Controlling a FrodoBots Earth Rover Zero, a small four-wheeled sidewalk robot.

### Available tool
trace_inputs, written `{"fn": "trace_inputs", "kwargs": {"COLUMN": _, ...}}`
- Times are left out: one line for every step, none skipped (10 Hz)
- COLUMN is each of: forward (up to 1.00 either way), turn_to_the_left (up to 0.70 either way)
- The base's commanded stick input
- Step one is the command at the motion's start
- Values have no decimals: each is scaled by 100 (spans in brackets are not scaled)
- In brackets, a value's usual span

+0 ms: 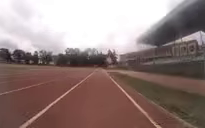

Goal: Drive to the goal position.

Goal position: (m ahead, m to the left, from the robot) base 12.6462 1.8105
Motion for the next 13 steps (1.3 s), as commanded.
{"fn": "trace_inputs", "kwargs": {"forward": 70, "turn_to_the_left": -24}}
{"fn": "trace_inputs", "kwargs": {"forward": 70, "turn_to_the_left": -24}}
{"fn": "trace_inputs", "kwargs": {"forward": 70, "turn_to_the_left": -24}}
{"fn": "trace_inputs", "kwargs": {"forward": 70, "turn_to_the_left": -24}}
{"fn": "trace_inputs", "kwargs": {"forward": 70, "turn_to_the_left": 0}}
{"fn": "trace_inputs", "kwargs": {"forward": 70, "turn_to_the_left": 0}}
{"fn": "trace_inputs", "kwargs": {"forward": 70, "turn_to_the_left": 0}}
{"fn": "trace_inputs", "kwargs": {"forward": 70, "turn_to_the_left": 0}}
{"fn": "trace_inputs", "kwargs": {"forward": 70, "turn_to_the_left": 0}}
{"fn": "trace_inputs", "kwargs": {"forward": 70, "turn_to_the_left": 0}}
{"fn": "trace_inputs", "kwargs": {"forward": 70, "turn_to_the_left": 0}}
{"fn": "trace_inputs", "kwargs": {"forward": 70, "turn_to_the_left": 0}}
{"fn": "trace_inputs", "kwargs": {"forward": 70, "turn_to_the_left": 0}}
